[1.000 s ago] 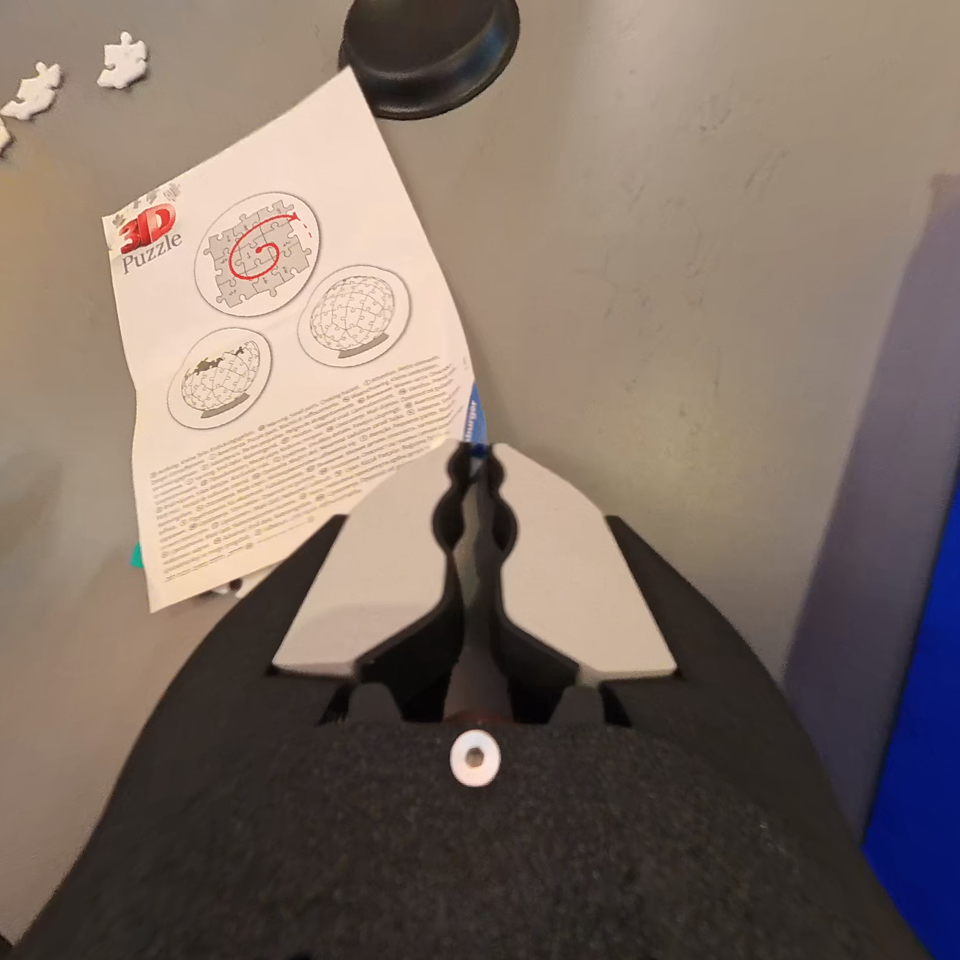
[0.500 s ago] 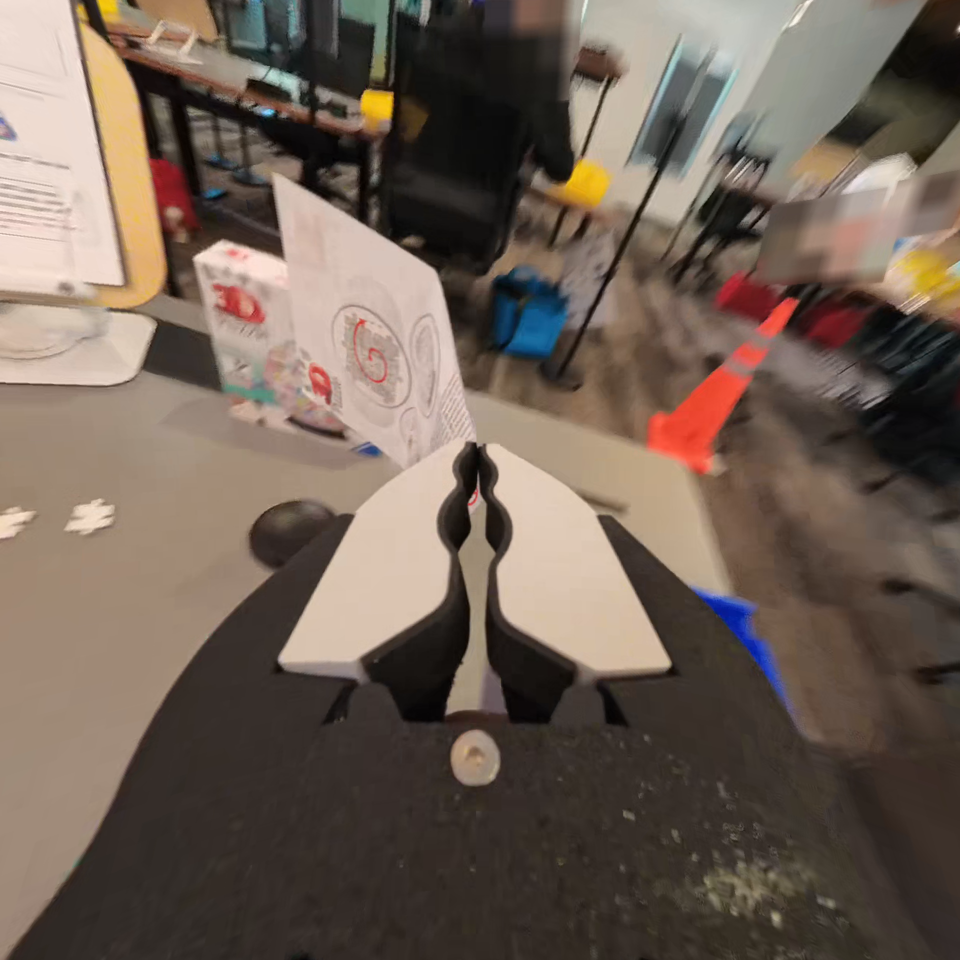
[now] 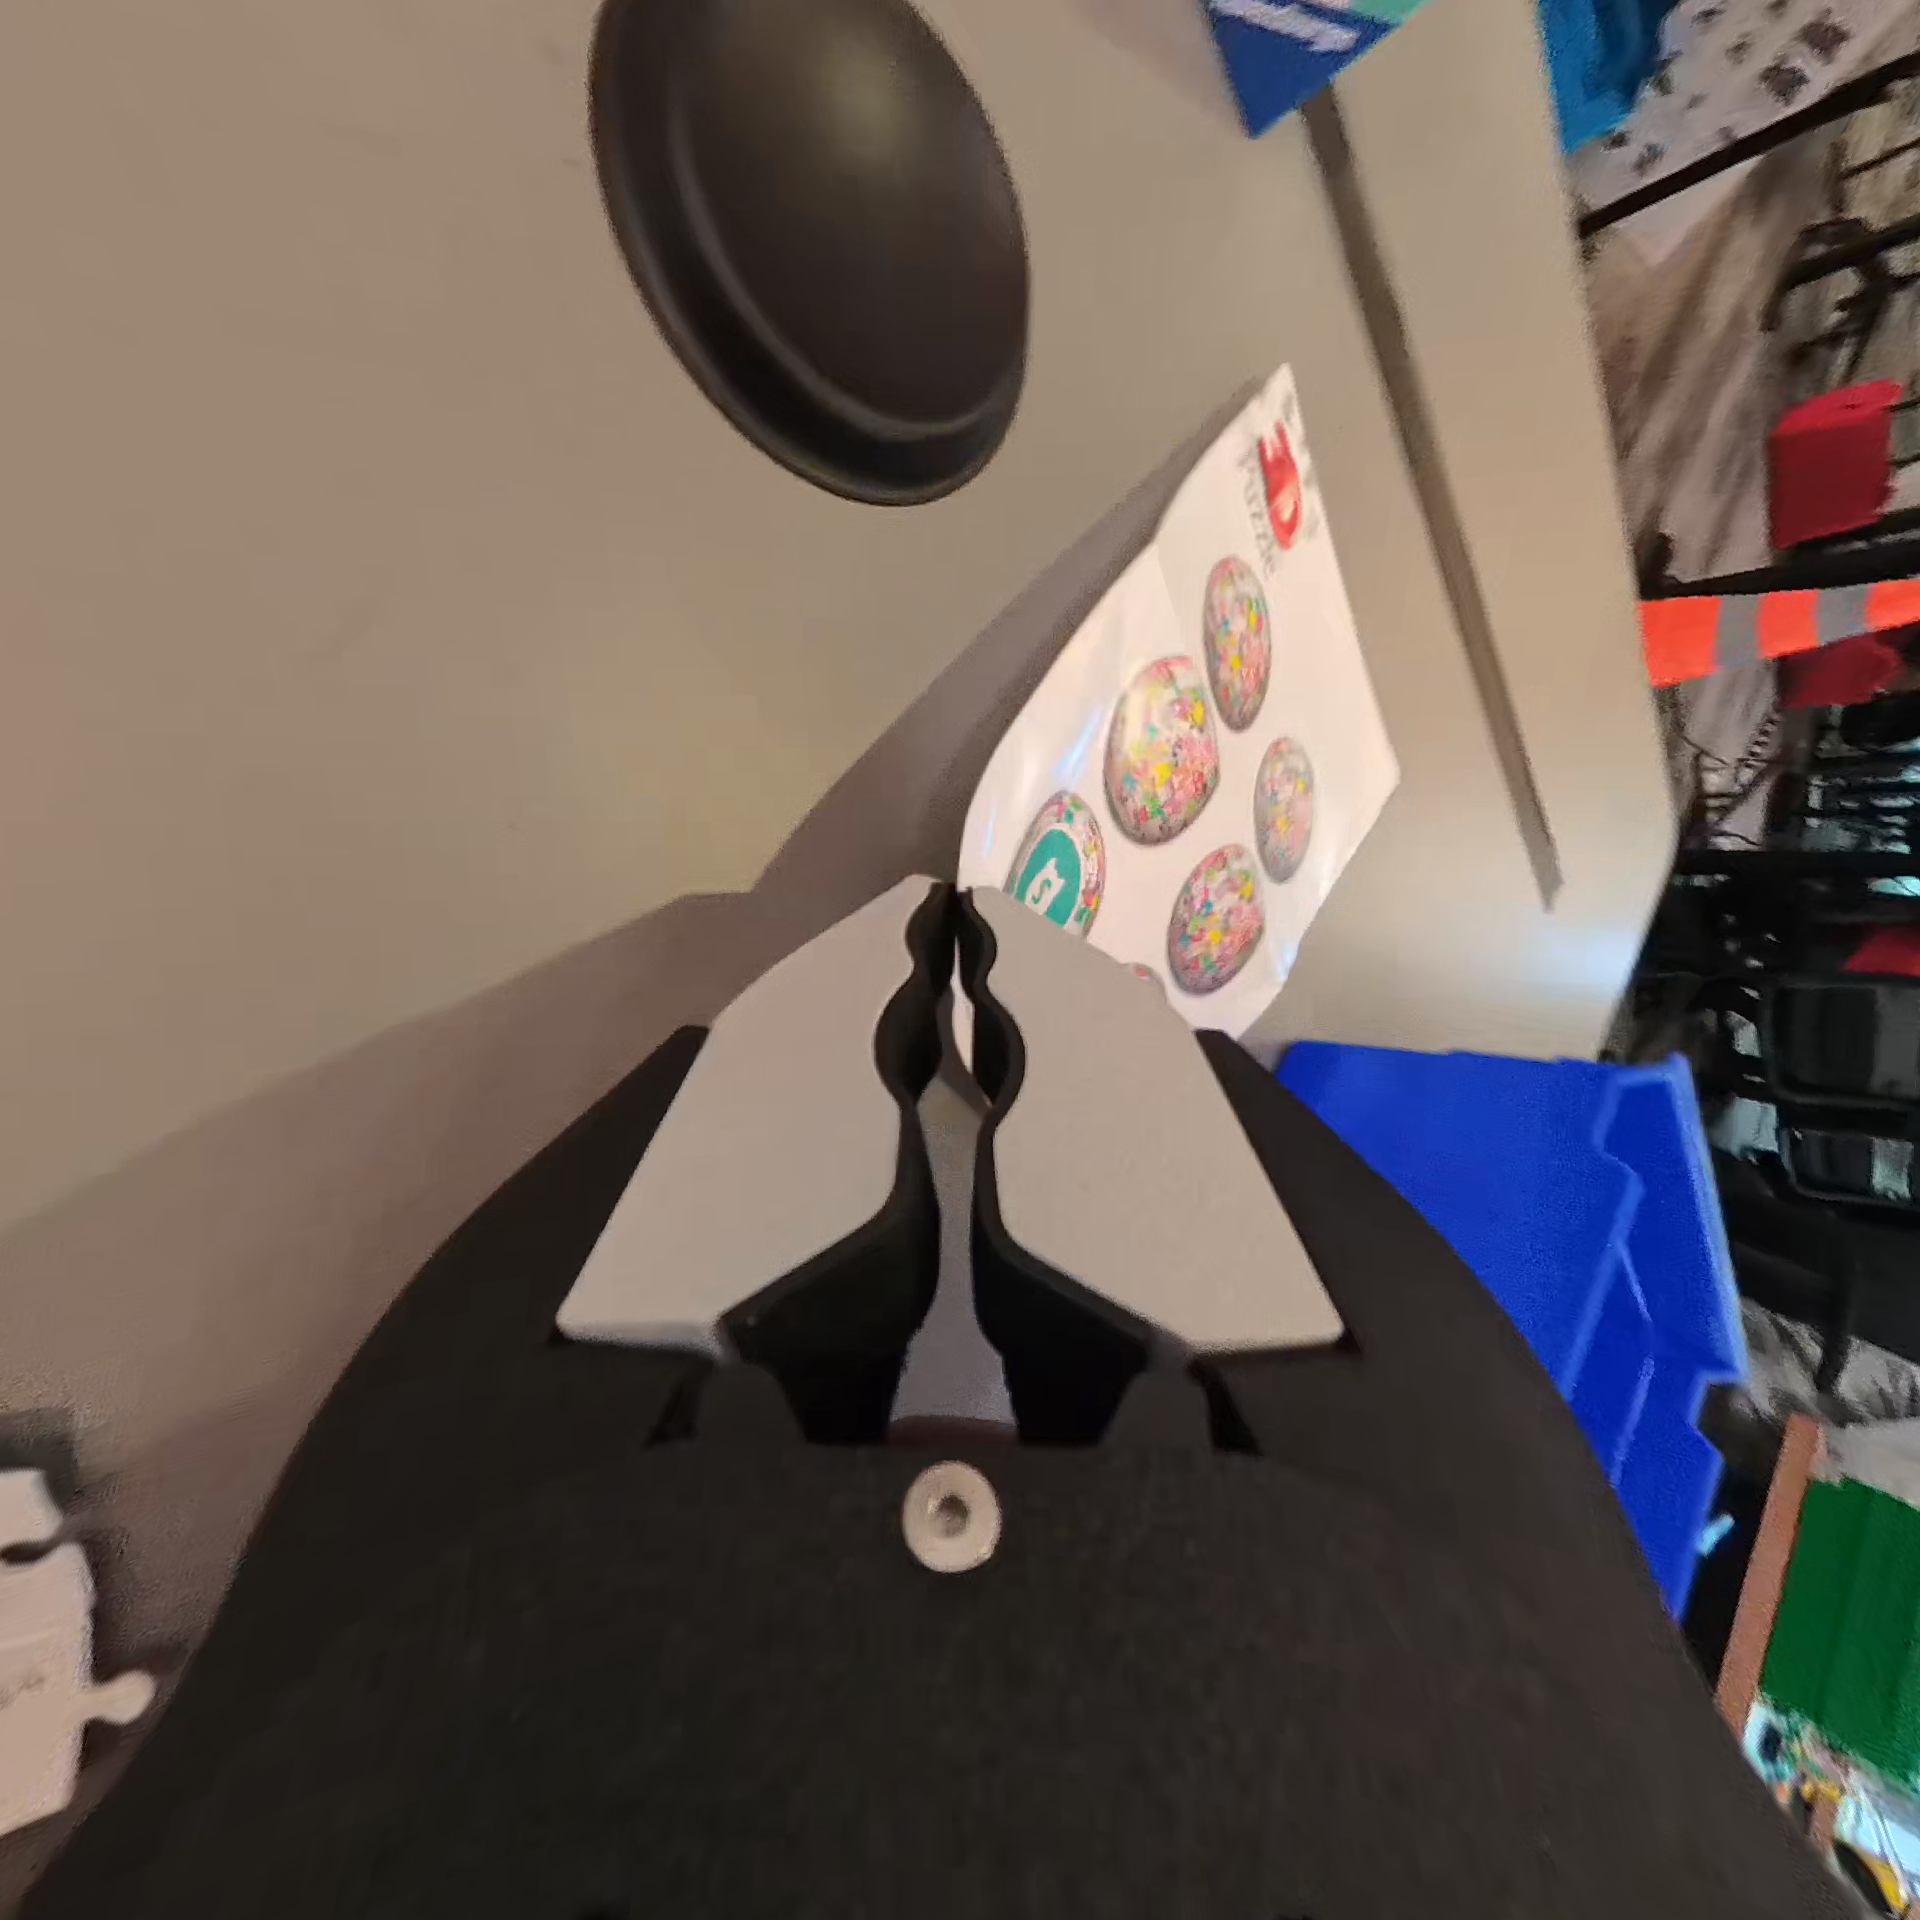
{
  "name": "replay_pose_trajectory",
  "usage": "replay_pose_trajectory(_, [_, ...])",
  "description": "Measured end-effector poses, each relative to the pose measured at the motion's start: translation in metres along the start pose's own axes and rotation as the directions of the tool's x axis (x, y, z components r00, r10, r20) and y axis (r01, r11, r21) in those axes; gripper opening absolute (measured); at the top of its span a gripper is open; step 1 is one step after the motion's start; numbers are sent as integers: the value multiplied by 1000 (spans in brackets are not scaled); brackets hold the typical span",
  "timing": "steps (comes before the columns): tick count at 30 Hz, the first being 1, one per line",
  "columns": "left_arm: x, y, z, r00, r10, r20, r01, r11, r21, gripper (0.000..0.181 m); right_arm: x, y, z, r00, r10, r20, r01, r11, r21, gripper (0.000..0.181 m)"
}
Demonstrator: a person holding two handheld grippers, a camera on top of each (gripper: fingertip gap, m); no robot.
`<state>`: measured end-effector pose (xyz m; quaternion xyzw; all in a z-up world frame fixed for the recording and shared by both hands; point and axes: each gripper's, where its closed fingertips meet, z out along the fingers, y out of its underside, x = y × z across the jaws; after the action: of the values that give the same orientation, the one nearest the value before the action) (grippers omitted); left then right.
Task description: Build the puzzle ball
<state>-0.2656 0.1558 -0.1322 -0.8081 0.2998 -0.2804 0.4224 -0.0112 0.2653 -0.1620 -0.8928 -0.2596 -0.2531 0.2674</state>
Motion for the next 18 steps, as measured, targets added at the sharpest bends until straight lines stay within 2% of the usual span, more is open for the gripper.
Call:
replay_pose_trajectory(4, [-4,0,1,1000,-11,5,11,1000,-1,55,-7,0,11,998,-29,62,28,999,18,0])
replay_pose_trajectory(7, [-4,1,2,1000,-13,3,13,1000,-6,55,-8,3,17,993,3,117,-6,1000,19,1])
replay_pose_trajectory(8, [-3,2,2,1000,-11,2,11,1000,-9,55,-10,4,18,989,25,144,-28,999,19,3])
replay_pose_trajectory(10, [-1,3,3,1000,-6,-1,6,1000,-13,55,-13,5,14,975,94,203,-102,994,29,21])
replay_pose_trajectory(12, [1,3,4,1000,0,-4,0,1000,-16,55,-17,5,-6,943,176,281,-199,978,56,30])
replay_pose_trajectory(14, [2,4,4,1000,7,-9,-7,1000,-19,56,-27,3,-42,889,248,385,-317,940,127,35])
replay_pose_trajectory(16, [4,5,5,1000,19,-22,-20,999,-25,56,-54,8,-83,796,291,530,-433,887,162,34])
replay_pose_trajectory(18, [9,7,7,997,52,-52,-54,998,-39,56,-93,23,-115,700,314,641,-499,858,125,37])
